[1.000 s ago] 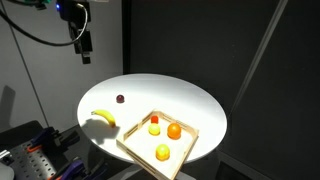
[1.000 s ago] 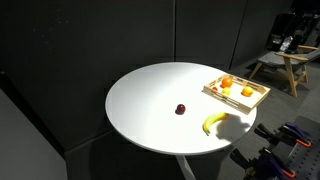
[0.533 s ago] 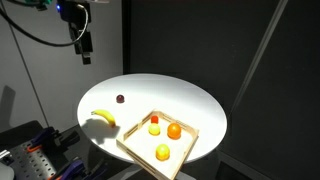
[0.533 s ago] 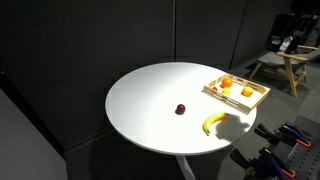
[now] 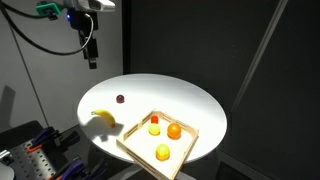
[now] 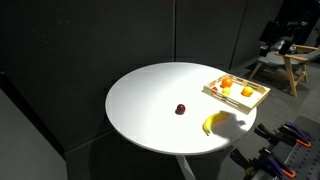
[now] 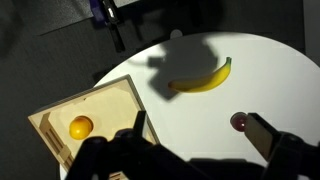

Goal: Put the banana on the tray

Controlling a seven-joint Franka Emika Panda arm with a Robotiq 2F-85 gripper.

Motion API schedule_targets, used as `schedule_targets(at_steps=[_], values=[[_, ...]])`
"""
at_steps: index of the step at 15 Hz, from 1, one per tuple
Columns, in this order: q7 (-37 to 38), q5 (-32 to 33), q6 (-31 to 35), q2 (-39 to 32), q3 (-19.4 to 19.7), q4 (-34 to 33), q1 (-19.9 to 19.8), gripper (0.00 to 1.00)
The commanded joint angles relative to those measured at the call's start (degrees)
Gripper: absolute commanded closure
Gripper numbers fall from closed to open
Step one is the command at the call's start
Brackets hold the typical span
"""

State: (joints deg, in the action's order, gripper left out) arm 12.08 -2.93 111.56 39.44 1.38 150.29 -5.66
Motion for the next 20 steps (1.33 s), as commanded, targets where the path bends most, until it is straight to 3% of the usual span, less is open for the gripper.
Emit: schedule_targets(at_steps=[1, 20], values=[[3.9, 0.3, 2.1, -3.6, -1.8, -1.2, -1.3, 0.0], [23.1, 1.7, 18.2, -21.0, -4.4, -0.7, -3.4, 0.0]])
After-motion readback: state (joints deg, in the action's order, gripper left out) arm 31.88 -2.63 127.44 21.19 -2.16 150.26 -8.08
